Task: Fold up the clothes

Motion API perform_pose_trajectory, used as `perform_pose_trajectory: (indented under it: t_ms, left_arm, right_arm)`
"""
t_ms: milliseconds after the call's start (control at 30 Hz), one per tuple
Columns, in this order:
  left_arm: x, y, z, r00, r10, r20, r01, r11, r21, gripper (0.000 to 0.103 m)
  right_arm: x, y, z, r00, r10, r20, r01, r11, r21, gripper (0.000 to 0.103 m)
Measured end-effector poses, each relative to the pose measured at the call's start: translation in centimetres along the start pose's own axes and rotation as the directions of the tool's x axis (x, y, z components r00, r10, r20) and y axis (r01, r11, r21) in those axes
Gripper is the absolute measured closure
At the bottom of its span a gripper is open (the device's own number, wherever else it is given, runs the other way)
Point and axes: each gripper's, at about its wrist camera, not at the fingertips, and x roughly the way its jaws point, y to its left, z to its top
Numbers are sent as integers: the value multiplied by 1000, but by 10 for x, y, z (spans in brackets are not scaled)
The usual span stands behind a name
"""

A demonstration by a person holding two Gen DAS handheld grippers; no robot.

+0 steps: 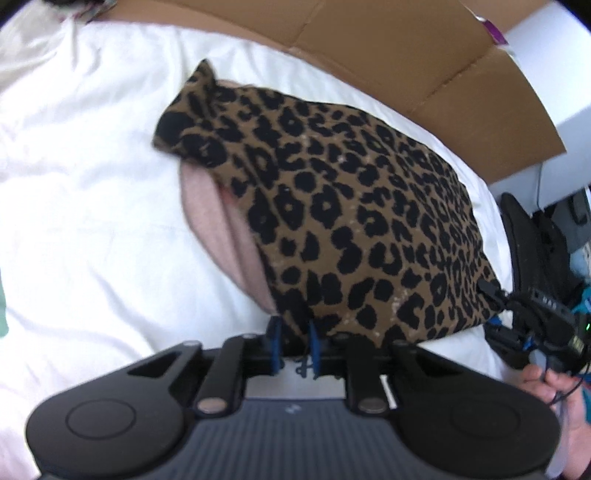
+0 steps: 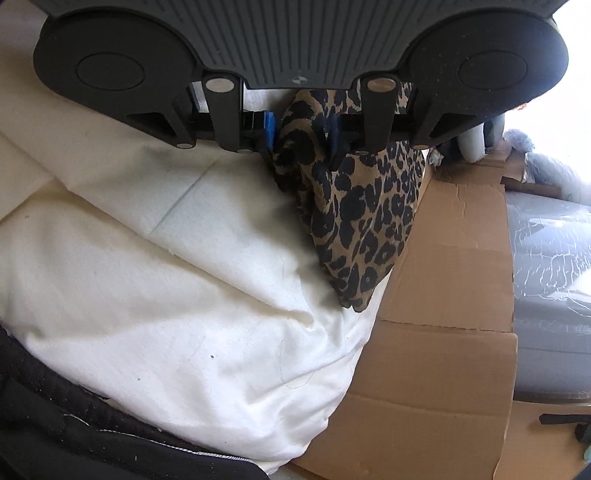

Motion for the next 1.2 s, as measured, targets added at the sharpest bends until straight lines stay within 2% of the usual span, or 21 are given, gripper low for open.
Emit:
perform_pose_trajectory:
  t_ms: [67,133,300,767,1033,1200]
  left_arm:
    - [0,0,0,1000,11,-2,-11,1000,8,94]
    - [-1,-8,0,999,37,-2,-37,998,43,97]
    - [-12,-10,8,998,45,-31,-44,998,41,98]
    - [-27,-25,10,981,110,-159,-97,991,86,99]
    - [-30,-34,12,966,117,-232,-98,991,94,99]
    - [-28,-39,12,951,125,-283,-102,990,94,99]
  right_arm:
    - [0,-1,1,1000,3,-6,-3,1000,2,85]
    - [-1,1,1,1000,-1,-10,1,1000,-4,87]
    - [-4,10,3,1000,-8,-25,8,1000,-29,92]
    - [-20,21,-9,994,-49,-95,39,994,-101,93]
    - [-31,42,-12,982,-130,-139,97,971,-219,93]
    - [-35,48,-13,976,-152,-155,108,960,-257,93]
